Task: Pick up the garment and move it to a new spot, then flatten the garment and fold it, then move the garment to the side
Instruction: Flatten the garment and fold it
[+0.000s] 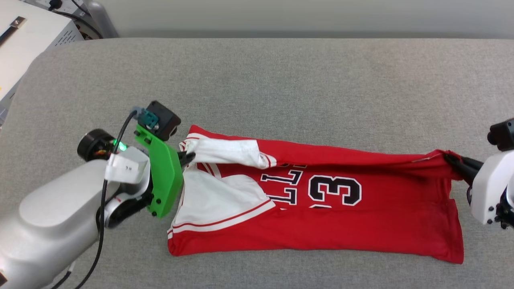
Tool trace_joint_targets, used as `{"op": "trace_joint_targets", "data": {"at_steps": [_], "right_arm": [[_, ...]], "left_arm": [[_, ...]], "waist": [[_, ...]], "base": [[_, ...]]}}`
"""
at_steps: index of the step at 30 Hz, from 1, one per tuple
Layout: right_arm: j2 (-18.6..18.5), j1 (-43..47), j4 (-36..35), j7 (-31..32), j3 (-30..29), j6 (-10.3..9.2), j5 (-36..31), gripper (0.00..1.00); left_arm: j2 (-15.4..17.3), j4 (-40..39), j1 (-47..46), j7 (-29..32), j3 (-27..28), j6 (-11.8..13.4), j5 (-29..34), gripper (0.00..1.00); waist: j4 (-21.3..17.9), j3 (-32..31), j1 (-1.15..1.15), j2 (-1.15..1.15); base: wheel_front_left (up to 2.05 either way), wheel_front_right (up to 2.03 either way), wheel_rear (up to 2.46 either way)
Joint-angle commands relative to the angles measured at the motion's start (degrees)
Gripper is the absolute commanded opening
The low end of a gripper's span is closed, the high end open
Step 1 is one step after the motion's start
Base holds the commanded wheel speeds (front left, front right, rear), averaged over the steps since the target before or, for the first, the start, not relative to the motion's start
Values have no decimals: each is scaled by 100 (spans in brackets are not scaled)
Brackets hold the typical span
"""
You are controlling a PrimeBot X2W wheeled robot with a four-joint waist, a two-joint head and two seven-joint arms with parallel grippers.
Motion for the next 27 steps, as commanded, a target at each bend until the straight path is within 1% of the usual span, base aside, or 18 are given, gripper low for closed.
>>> {"op": "trace_joint_targets", "data": {"at_steps": [1,6,10,20,21,22,23,27], "right_arm": [[-14,200,-50,-90,-34,-4,35,0],[49,749,-191,-271,-142,-4,59,0],[137,1125,-249,-289,-204,-4,62,0],[342,1660,-230,-198,-377,-4,28,0],[356,1667,-230,-195,-389,-4,14,5],[382,1672,-235,-200,-417,-4,3,46],[388,1671,-265,-216,-445,-4,-31,100],[347,1689,-523,-316,-668,-4,-78,100]], "left_arm": [[78,-75,233,-59,-16,82,-46,0],[259,-299,809,-177,-47,271,-146,0],[300,-338,1190,-201,-75,303,-140,0],[77,22,1640,-355,-90,296,-80,0],[50,63,1655,-404,-79,300,-82,7],[20,105,1672,-486,-61,308,-72,57],[-7,141,1685,-601,-31,342,-43,100],[-35,208,1753,-1156,148,547,79,100]], "waist": [[47,-149,0,22],[32,-227,0,22],[25,-192,0,22],[12,-57,0,22],[6,-62,0,22],[-3,-84,0,22],[-10,-113,0,22],[-30,-274,0,22]], "base": [[0,0,0],[0,0,0],[0,0,0],[0,0,0],[0,0,0],[0,0,0],[0,0,0],[0,0,0]]}}
